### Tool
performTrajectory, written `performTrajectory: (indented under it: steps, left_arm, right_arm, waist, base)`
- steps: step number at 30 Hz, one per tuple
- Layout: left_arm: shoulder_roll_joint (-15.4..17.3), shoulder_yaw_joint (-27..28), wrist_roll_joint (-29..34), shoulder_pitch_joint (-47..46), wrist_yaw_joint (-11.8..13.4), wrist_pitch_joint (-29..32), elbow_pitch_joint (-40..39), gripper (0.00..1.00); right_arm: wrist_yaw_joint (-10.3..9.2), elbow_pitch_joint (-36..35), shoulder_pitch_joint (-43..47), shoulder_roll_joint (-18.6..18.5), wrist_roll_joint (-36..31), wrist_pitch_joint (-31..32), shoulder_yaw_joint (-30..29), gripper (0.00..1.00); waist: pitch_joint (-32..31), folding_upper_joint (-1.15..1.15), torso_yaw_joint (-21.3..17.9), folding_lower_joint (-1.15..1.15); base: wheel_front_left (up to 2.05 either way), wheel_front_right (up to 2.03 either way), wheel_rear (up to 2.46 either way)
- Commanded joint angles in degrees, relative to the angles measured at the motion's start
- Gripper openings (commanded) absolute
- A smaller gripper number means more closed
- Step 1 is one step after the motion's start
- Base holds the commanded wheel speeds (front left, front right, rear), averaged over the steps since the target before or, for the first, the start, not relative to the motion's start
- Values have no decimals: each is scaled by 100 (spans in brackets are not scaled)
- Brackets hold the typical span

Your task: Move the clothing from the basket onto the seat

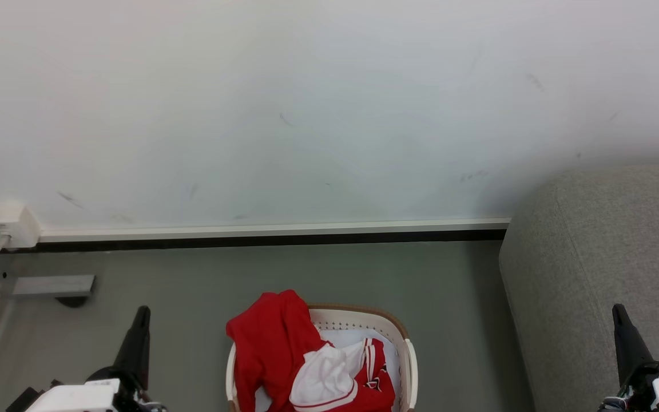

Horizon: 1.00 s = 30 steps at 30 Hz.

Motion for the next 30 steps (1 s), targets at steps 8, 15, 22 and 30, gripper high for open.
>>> performTrajectory:
  steps: [8,15,22,30]
  left_arm:
    - [42,9,-82,-47,-25,22,-18,0]
    - [42,9,-82,-47,-25,22,-18,0]
    - [42,9,-82,-47,-25,22,-18,0]
    - [42,9,-82,-47,-25,22,-18,0]
  right_arm:
    - [-13,-15,-73,-42,8,13,-20,0]
    - [-13,-15,-73,-42,8,13,-19,0]
    - [-13,-15,-73,-41,8,12,-19,0]
    - [-13,-15,-73,-41,8,13,-19,0]
  waist:
    - [0,0,0,0]
    - [0,0,0,0]
    - [0,0,0,0]
    - [0,0,0,0]
  base:
    - [0,0,0]
    - [0,0,0]
    - [0,0,0]
    - [0,0,0]
